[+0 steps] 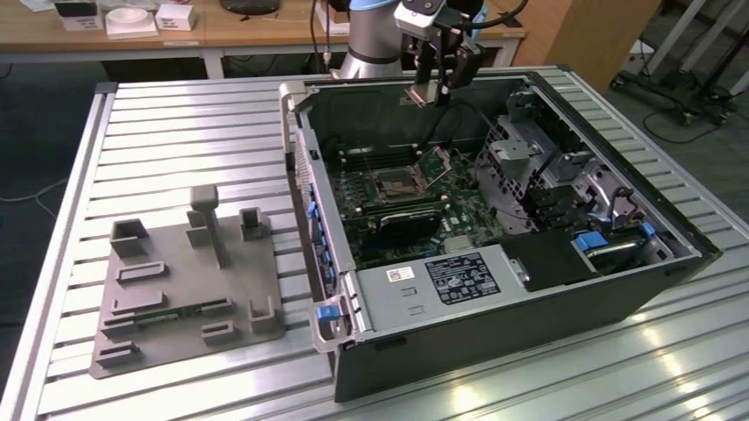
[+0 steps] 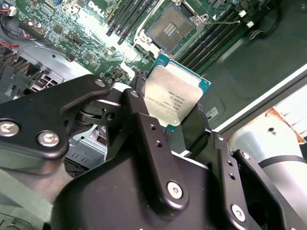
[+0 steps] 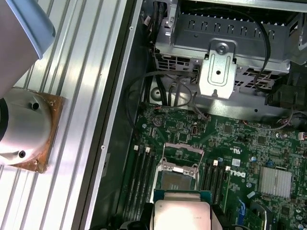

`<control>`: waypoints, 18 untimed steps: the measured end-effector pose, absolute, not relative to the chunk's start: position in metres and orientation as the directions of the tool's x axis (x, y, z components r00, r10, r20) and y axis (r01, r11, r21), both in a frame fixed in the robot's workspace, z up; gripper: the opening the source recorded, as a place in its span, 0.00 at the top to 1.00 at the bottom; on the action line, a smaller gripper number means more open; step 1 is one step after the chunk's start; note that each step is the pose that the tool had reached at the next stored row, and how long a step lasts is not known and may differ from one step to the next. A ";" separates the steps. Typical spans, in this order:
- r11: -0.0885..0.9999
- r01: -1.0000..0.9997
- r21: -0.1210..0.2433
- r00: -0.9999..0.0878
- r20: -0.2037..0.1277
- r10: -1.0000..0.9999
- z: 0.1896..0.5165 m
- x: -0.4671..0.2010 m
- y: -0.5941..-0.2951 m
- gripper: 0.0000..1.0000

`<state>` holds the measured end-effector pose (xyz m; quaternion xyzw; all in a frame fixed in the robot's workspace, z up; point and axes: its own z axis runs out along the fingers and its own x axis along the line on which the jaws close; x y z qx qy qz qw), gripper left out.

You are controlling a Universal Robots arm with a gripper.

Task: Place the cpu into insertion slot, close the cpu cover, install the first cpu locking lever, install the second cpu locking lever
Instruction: 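Place the cpu into insertion slot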

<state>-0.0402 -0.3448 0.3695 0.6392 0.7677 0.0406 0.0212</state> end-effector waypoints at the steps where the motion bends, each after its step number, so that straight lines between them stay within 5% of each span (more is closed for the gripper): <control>1: 0.180 0.980 0.089 -0.182 0.019 0.983 0.370 -0.040 -0.345 0.46; 18: 0.089 0.992 0.089 -0.091 0.019 0.996 0.368 -0.041 -0.345 0.46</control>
